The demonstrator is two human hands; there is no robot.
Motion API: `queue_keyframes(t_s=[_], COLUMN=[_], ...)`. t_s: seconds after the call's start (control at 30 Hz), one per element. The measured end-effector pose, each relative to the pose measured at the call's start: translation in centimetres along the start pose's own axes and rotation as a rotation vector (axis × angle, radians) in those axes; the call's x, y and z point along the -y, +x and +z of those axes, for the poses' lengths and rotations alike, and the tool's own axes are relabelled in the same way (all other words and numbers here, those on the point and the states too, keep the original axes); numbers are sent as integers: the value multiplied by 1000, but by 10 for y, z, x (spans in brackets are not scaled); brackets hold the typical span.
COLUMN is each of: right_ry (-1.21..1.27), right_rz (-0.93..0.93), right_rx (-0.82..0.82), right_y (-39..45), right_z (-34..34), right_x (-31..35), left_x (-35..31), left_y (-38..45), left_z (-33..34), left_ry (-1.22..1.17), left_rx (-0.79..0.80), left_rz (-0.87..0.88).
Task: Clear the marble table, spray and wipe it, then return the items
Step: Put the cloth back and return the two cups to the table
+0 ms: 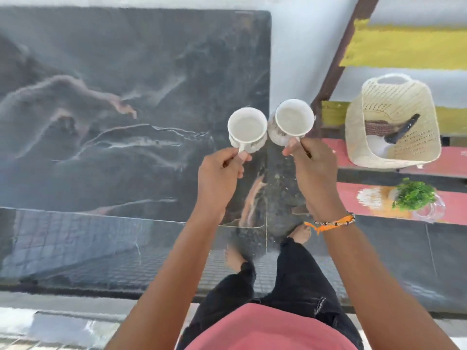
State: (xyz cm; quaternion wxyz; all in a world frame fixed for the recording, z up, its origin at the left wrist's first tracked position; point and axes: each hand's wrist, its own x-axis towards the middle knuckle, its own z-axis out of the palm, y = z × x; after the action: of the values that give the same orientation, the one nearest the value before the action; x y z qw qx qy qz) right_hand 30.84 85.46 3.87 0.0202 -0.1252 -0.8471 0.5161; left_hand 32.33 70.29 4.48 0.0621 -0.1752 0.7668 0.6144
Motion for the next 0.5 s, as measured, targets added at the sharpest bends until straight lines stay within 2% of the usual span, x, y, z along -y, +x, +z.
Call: queue_keyframes(t_s=[0.33, 0.5], right_ry=[26, 30], right_rz=[-102, -152], right_rx=[286, 330], right_y=[-22, -14], right_z=[146, 221], right_x=[97, 132], left_x=[22, 36], left_y=[17, 54], left_z=[-169, -236], left_ry=[-73, -74], left_rx=[-341, -433], left_rz=[25, 4])
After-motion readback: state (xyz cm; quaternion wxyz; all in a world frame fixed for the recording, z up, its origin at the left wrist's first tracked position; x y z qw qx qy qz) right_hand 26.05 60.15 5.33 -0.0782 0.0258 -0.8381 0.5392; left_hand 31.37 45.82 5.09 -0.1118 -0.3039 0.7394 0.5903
